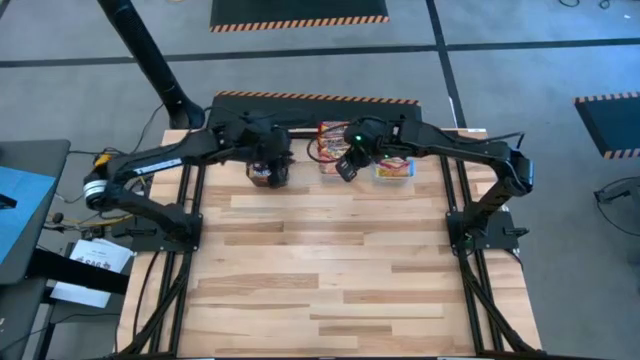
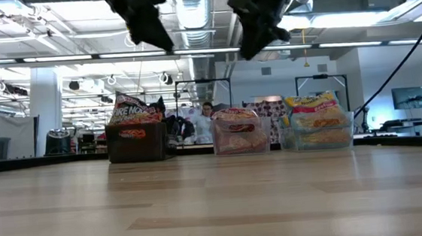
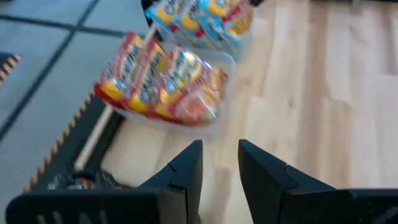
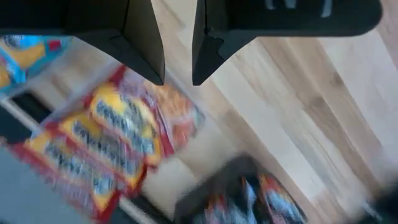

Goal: Sort Maruchan noodles
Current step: Put the red noodle pack into the left transparent bin

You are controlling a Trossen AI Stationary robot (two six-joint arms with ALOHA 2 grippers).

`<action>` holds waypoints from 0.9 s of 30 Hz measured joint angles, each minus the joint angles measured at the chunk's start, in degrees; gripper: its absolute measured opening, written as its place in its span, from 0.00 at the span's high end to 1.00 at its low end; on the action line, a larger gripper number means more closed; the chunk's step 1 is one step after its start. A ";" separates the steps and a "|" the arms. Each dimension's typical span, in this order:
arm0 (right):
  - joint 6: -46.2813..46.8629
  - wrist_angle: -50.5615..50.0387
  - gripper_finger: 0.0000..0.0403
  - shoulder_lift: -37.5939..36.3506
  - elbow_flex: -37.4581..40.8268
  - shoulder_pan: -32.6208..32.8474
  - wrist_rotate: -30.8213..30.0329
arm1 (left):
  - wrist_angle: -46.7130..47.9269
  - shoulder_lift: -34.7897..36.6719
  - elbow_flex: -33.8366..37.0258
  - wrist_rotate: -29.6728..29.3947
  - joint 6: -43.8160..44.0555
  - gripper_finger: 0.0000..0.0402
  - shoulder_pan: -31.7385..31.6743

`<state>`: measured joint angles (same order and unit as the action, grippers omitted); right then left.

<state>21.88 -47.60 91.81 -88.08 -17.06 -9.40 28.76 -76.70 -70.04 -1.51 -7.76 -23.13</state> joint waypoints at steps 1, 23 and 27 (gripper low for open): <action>-0.33 -0.22 0.74 0.34 0.26 -0.75 0.91 | 1.78 0.99 0.00 0.08 0.84 0.77 0.39; -2.41 11.69 0.74 17.21 0.17 -4.53 4.83 | 20.77 8.62 0.07 -0.10 9.37 0.77 10.42; -2.21 10.40 0.74 18.92 0.19 -4.41 4.99 | 20.81 8.62 0.04 -0.29 9.37 0.77 10.79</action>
<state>19.67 -37.20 110.72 -87.89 -21.47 -4.40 49.56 -68.07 -70.00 -1.80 1.61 -12.34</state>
